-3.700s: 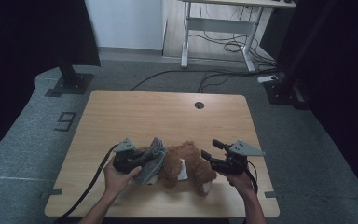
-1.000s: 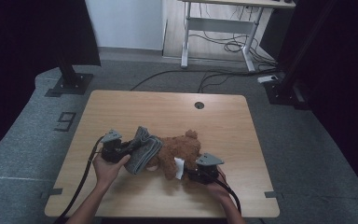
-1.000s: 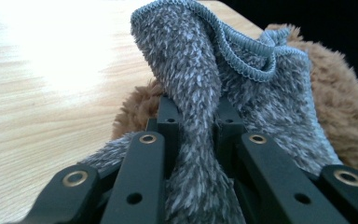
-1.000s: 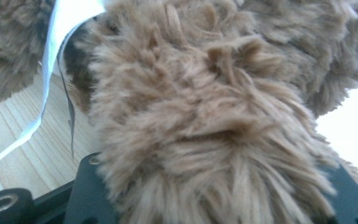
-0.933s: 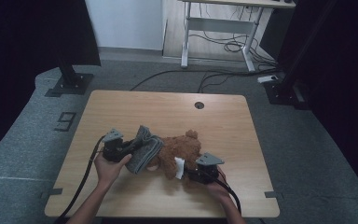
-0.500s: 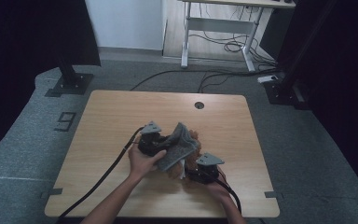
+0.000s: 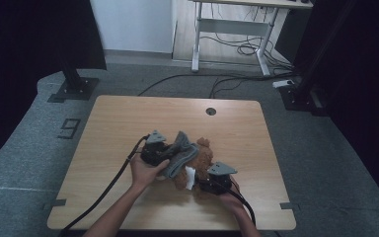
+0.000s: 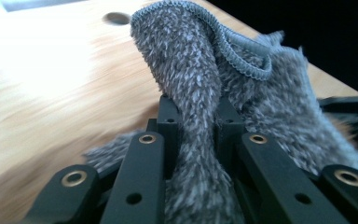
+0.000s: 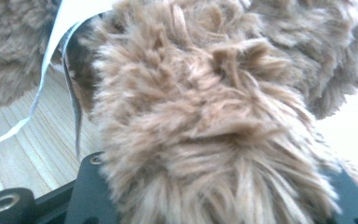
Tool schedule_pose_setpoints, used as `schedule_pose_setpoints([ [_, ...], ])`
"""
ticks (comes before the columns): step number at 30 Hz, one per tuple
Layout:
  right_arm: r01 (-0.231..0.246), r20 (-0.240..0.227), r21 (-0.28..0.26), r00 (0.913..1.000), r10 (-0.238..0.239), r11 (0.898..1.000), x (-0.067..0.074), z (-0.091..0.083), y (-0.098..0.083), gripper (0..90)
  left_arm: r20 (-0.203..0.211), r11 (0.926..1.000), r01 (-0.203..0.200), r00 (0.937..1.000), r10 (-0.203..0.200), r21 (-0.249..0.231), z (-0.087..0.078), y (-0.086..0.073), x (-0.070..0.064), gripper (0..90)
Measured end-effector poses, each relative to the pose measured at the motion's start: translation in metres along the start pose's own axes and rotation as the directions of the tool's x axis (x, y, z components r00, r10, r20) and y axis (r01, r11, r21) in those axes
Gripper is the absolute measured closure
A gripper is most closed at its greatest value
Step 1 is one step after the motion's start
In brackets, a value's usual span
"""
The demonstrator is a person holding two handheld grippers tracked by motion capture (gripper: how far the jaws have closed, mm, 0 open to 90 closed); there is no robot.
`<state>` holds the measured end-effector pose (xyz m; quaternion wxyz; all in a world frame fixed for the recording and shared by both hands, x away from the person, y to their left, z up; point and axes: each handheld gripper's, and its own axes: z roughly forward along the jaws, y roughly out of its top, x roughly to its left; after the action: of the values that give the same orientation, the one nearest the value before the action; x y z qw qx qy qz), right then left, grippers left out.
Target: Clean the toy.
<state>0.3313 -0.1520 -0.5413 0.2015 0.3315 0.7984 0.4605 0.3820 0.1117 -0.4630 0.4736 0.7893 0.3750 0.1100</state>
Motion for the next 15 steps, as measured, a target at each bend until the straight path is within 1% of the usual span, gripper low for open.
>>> schedule_pose_setpoints([
  [1, 0.001, 0.000, 0.000, 1.0000, -0.001, 1.000, 0.000, 0.000, 0.000, 46.4, 0.001, 0.9998, 0.018, 0.9998, -0.018, -0.013, -0.006, -0.006, 0.009, 76.9],
  [2, 0.001, -0.003, 0.002, 1.0000, -0.001, 1.000, 0.001, 0.000, 0.000, 46.5, 0.000, 0.9991, 0.029, 0.9996, -0.029, -0.030, -0.011, -0.011, 0.015, 77.0],
  [3, 0.001, -0.006, 0.001, 1.0000, -0.001, 1.000, 0.001, 0.000, 0.001, 46.6, -0.005, 0.9978, 0.043, 0.9990, -0.044, -0.051, -0.016, -0.015, 0.020, 77.1],
  [4, 0.004, -0.006, 0.000, 1.0000, -0.004, 1.000, 0.002, 0.000, 0.001, 46.7, -0.004, 0.9967, 0.054, 0.9985, -0.054, -0.061, -0.020, -0.018, 0.023, 77.1],
  [5, 0.005, -0.007, 0.000, 1.0000, -0.005, 1.000, 0.003, 0.000, 0.001, 46.7, -0.005, 0.9941, 0.074, 0.9972, -0.074, -0.080, -0.028, -0.022, 0.029, 77.1],
  [6, 0.005, -0.007, 0.001, 1.0000, -0.005, 1.000, 0.003, 0.000, 0.000, 46.8, -0.019, 0.9934, 0.073, 0.9970, -0.075, -0.089, -0.032, -0.024, 0.032, 77.2],
  [7, 0.003, -0.009, 0.000, 0.9999, -0.003, 1.000, 0.003, 0.000, 0.000, 46.8, -0.030, 0.9930, 0.072, 0.9967, -0.075, -0.093, -0.036, -0.025, 0.034, 77.1],
  [9, 0.000, -0.013, 0.001, 0.9999, 0.000, 1.000, 0.002, 0.000, 0.000, 46.8, -0.046, 0.9914, 0.088, 0.9947, -0.092, -0.097, -0.044, -0.030, 0.041, 77.1],
  [12, 0.001, -0.012, 0.001, 0.9999, -0.001, 1.000, 0.002, 0.000, 0.000, 46.8, -0.052, 0.9880, 0.114, 0.9914, -0.120, -0.105, -0.050, -0.039, 0.048, 77.1],
  [15, 0.002, -0.012, 0.001, 0.9999, -0.002, 1.000, 0.002, 0.000, 0.000, 46.8, -0.066, 0.9856, 0.126, 0.9888, -0.134, -0.113, -0.055, -0.046, 0.054, 77.1],
])
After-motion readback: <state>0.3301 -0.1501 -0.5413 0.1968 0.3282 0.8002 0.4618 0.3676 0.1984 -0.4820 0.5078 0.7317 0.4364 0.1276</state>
